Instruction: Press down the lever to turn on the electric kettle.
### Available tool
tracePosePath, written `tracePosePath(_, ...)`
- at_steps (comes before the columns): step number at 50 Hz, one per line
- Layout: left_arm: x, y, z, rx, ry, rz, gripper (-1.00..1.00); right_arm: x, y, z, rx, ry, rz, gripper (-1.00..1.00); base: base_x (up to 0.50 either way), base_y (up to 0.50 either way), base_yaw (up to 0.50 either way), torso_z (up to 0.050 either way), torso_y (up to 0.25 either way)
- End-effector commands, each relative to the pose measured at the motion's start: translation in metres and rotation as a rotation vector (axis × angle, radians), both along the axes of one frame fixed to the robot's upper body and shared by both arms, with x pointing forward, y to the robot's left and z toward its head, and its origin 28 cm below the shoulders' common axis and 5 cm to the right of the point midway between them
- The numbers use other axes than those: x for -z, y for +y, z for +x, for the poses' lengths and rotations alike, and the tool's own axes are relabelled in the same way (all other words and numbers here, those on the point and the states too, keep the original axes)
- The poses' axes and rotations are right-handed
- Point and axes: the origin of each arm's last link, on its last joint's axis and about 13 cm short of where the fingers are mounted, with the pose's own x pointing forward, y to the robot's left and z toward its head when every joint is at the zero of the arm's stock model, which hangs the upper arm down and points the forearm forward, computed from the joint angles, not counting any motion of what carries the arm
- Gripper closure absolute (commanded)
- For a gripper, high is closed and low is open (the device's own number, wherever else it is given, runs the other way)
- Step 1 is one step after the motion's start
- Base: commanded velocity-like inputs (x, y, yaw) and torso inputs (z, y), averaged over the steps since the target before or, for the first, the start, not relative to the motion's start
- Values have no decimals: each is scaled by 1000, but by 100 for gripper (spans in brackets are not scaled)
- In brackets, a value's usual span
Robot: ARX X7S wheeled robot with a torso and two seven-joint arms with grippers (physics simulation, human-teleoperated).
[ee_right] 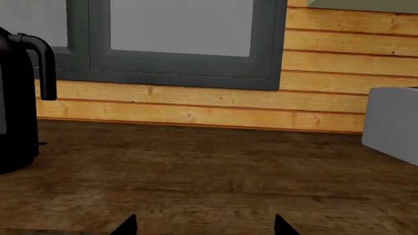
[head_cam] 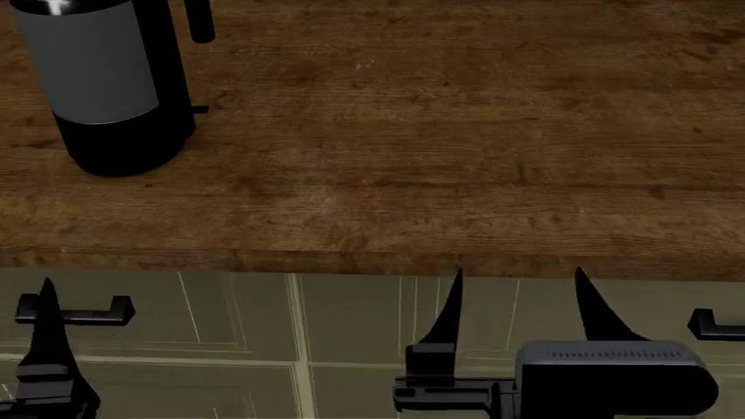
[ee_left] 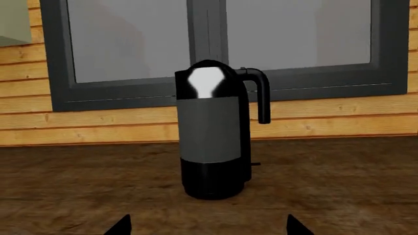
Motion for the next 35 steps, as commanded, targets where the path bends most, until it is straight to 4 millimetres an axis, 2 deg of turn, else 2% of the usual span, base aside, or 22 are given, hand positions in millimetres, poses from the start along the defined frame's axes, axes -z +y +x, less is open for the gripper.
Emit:
tracePosePath(1,-20,6,-11,-29,-50,10,-100,-26,6,5,-61,-37,-5,-100,0,500,0,0,0)
tracePosePath(13,-18,8,-15,-28,-56,9,-100,-28,9,8,-103,-36,-5,-100,0,500,0,0,0)
tracePosePath(22,-22,8,-17,-29,-66,18,-100,-27,13,10,-196,-41,-1,-100,22,500,0,0,0)
tracePosePath(29,-23,7,-19,-19,-73,16,-100,-26,15,10,-213,-32,-6,-100,310,407,0,0,0)
tracePosePath(35,-25,8,-19,-21,-78,19,-100,-28,14,12,-221,-28,13,-100,473,143,0,0,0)
